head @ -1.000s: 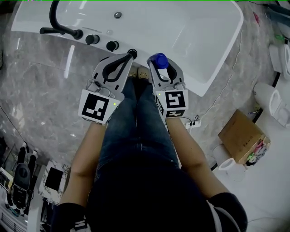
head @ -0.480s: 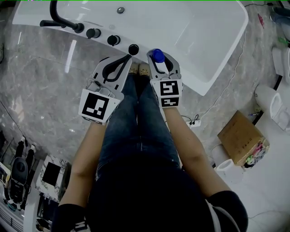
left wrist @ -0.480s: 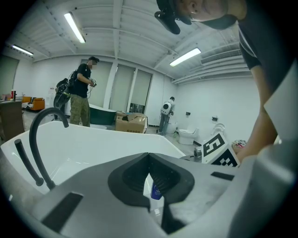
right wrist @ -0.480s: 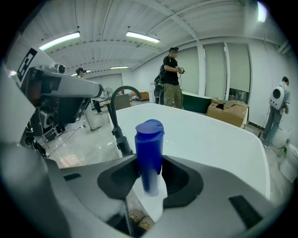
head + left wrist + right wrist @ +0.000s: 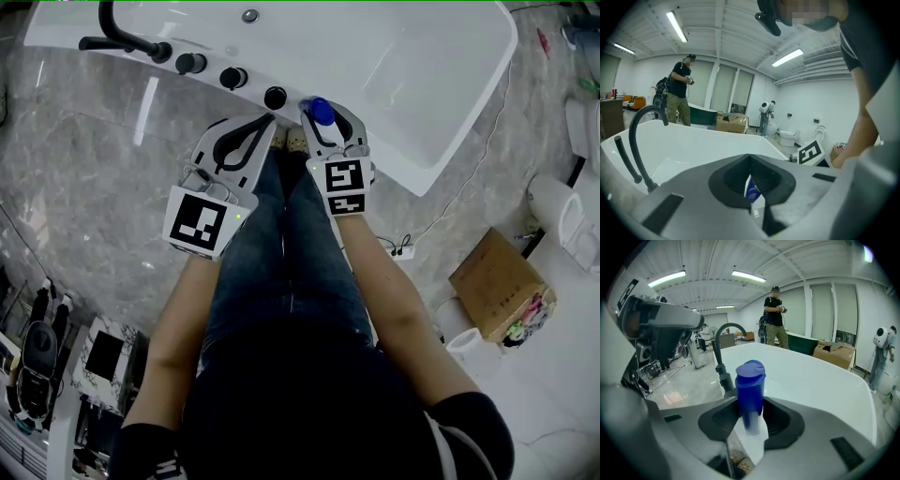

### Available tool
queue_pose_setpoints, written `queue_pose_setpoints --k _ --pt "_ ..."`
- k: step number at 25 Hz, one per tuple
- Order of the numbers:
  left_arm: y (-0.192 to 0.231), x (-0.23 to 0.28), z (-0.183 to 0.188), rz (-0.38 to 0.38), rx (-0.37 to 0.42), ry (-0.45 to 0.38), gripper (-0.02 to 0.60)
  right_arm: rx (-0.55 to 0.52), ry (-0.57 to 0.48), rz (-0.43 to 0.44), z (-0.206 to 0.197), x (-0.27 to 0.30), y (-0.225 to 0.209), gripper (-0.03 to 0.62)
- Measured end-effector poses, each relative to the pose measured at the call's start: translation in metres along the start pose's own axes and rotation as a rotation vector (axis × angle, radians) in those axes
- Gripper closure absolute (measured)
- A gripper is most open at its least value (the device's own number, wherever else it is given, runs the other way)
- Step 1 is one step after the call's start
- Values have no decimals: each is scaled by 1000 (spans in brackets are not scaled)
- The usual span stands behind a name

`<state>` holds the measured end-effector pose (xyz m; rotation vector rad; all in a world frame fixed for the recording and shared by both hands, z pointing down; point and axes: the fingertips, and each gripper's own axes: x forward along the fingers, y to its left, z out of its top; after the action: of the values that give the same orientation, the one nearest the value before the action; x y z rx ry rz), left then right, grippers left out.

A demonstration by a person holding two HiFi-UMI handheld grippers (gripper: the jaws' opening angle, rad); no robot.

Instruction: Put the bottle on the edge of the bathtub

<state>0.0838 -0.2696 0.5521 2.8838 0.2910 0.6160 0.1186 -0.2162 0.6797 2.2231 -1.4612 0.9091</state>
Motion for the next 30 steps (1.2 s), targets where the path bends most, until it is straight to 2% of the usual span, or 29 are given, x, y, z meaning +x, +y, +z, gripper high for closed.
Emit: queue_pose_setpoints --k 7,10,14,18,22,23,24,25,30 --pt "2 -3 -1 0 -11 3 558 -86 21 43 -14 2 13 428" --pt "1 -5 -3 -1 -10 19 558 -88 36 62 -15 2 16 428" --pt "-3 -9 -1 -11 4 41 558 -105 36 74 -10 -8 17 358" --pt "-13 -15 21 -29 25 10 558 -122 -16 73 10 -45 14 345" --pt "-24 -26 49 -40 47 -13 558 -145 -107 51 51 -92 9 347" --pt "-26 -26 58 -43 54 -22 558 -145 -138 40 65 -104 5 364" --pt "-29 -26 67 -45 64 -34 558 -139 -173 25 80 -116 -1 458" --pt "-31 -27 77 -45 74 -49 558 -127 -212 9 96 -127 -7 516" --pt "-42 -42 139 -14 124 -175 558 -30 -377 -102 166 -189 -35 565"
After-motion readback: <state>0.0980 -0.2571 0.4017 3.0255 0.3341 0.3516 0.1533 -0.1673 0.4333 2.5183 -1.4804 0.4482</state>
